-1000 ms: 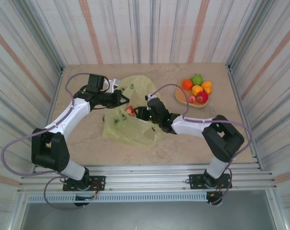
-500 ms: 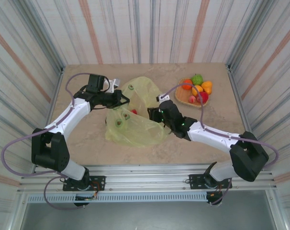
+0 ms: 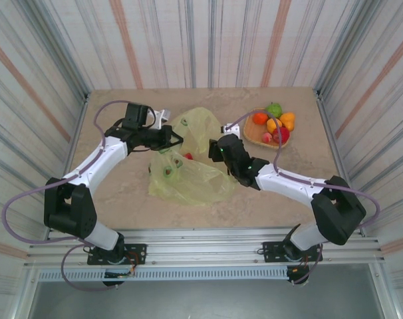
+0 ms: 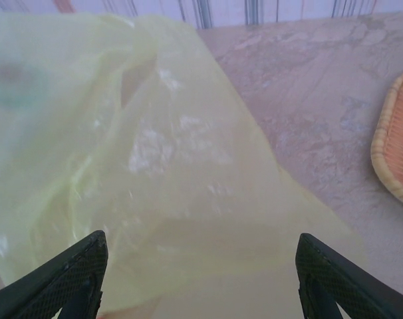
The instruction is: Place the fruits into the plastic bag
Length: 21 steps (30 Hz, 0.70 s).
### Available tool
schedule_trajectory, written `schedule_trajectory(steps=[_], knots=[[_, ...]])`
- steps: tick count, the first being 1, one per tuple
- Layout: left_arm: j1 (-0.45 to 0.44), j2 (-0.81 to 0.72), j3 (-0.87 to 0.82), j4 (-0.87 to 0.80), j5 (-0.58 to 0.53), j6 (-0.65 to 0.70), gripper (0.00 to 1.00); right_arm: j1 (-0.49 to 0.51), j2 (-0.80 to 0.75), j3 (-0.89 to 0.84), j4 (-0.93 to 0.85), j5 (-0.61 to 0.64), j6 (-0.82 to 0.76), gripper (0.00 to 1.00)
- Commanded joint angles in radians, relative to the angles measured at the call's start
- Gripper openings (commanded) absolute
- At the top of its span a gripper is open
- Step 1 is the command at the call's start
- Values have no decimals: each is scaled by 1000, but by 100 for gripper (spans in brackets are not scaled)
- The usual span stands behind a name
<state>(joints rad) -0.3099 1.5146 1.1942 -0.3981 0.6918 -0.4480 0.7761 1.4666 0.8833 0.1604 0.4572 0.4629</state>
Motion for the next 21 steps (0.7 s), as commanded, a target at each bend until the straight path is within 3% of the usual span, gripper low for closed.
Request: schedule_trajectory(steps=[1,9,14,21], knots=[[-5,-5,-5,0,28,24,0,-14,1,45,48,65,3,76],[-7,-5,-3,-8,14,29,0,-78,-114,-12,34,58,-31,79],[-6,-2,-2,-11,10,30,0,-173,-150,-6,-38,-98,-49,83],[-7,1,4,-28,-9,40,0,-303,-182,21,-201,-157,-125,85]])
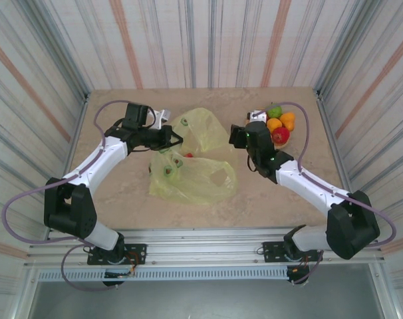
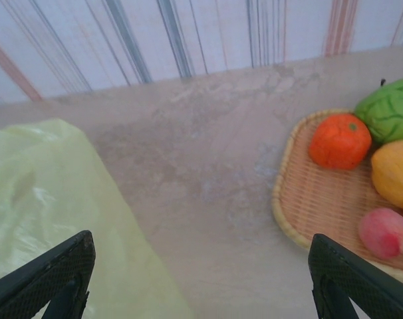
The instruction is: Place the fruits into the plastic bag
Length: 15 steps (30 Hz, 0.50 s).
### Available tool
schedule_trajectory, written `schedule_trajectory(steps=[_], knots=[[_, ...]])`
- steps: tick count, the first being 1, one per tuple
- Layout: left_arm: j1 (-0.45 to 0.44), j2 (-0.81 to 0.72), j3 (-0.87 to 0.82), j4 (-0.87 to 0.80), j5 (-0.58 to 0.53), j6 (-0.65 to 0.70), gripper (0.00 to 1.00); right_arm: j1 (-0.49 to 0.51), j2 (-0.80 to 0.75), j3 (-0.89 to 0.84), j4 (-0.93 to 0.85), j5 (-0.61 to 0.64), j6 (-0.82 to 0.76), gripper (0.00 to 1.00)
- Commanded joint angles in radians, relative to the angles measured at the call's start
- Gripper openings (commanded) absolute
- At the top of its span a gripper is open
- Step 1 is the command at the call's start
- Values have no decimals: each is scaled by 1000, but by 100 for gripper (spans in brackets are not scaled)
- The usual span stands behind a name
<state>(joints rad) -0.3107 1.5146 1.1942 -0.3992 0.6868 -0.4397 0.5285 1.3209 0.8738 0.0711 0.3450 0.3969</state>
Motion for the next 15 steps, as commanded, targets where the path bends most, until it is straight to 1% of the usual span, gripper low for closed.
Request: schedule_trajectory(steps=[1,6,9,15], knots=[[-6,1,4,-27,-6,32,0,-83,-37,41,-143,-55,-66,86],[-6,1,5,-32,-8,30,0,-212,19,109,-321,-50,-110,87],[-7,1,7,-35,-10,30,0,-263,57,130,-369,-30,-127,87],[-6,3,10,-40,-11,30,0,-402,146,181,-447,-110,-100,87]])
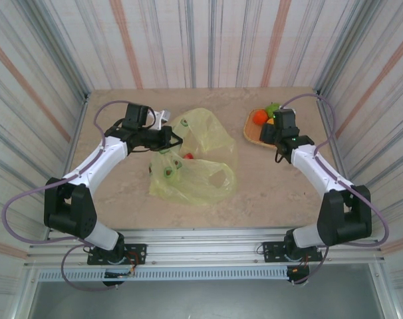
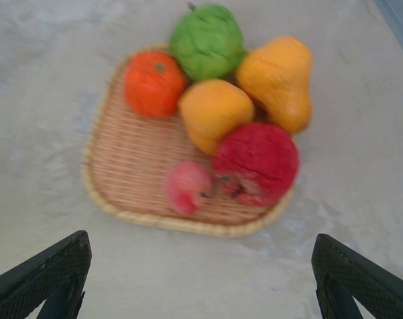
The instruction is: Place the fruits into the plastic bag
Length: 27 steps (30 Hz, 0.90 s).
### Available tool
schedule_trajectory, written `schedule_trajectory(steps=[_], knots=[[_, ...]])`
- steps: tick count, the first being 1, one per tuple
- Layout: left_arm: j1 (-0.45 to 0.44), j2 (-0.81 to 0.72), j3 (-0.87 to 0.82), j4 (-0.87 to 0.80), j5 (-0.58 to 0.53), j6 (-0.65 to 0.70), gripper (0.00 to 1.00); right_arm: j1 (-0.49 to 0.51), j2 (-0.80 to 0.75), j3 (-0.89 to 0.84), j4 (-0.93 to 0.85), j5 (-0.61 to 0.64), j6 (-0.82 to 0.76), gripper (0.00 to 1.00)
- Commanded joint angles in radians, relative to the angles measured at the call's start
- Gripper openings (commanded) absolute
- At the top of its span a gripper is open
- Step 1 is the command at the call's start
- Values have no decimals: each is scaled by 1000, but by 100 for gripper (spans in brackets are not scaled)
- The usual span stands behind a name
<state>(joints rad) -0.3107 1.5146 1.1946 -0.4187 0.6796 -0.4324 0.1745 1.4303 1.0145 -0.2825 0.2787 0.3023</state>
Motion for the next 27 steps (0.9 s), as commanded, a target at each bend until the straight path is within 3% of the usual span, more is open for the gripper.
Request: schedule_trajectory(steps=[1,7,19,27], knots=[[-6,1,10,-21,-5,23,0,-62,49,47,-100,-60,1,87],[-6,1,12,-23,-6,24,0,-62,115,72,-103,-132,10,80],[-6,0,14,-26,-3,19,0,-57,252,143,-80,-117,18,53],[-7,-2,15,-27,-2,19,0,-64,317,197,-66,-119,20,45]])
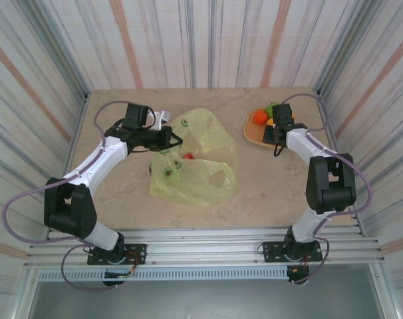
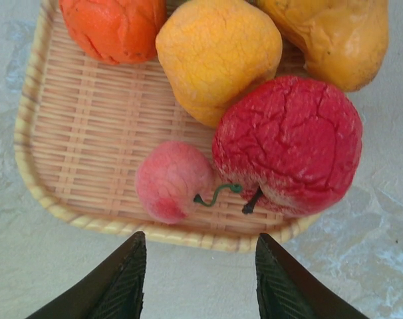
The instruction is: Place the fruits into the plastic bag
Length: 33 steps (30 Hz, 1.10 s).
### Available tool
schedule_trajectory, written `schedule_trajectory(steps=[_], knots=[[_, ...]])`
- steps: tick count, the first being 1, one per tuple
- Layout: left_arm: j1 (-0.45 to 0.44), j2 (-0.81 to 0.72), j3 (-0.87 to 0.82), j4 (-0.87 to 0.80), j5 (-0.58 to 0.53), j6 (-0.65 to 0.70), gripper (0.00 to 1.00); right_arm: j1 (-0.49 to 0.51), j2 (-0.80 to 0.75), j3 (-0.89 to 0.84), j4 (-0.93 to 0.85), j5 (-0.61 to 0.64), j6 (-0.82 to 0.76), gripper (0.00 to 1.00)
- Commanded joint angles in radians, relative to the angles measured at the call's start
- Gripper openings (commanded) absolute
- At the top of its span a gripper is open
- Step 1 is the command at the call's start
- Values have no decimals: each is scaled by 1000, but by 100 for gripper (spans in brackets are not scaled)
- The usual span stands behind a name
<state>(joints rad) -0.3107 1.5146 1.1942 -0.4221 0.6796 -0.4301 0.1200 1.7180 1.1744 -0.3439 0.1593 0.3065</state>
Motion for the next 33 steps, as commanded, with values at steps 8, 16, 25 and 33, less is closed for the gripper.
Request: schedule_trajectory(steps=[8,16,25,33], knots=[[-5,-4,18,-32,-8,22,0,-19,83,83,-13,-4,17,40],[-6,0,19,-35,-9,22,0,-26,125,117,-14,-15,17,36],[-6,1,21,-37,-8,23,0,-33,156,142,-11,-32,20,30],[-6,1,22,-38,-8,24,0,-36,164,155,-9,-41,19,18]])
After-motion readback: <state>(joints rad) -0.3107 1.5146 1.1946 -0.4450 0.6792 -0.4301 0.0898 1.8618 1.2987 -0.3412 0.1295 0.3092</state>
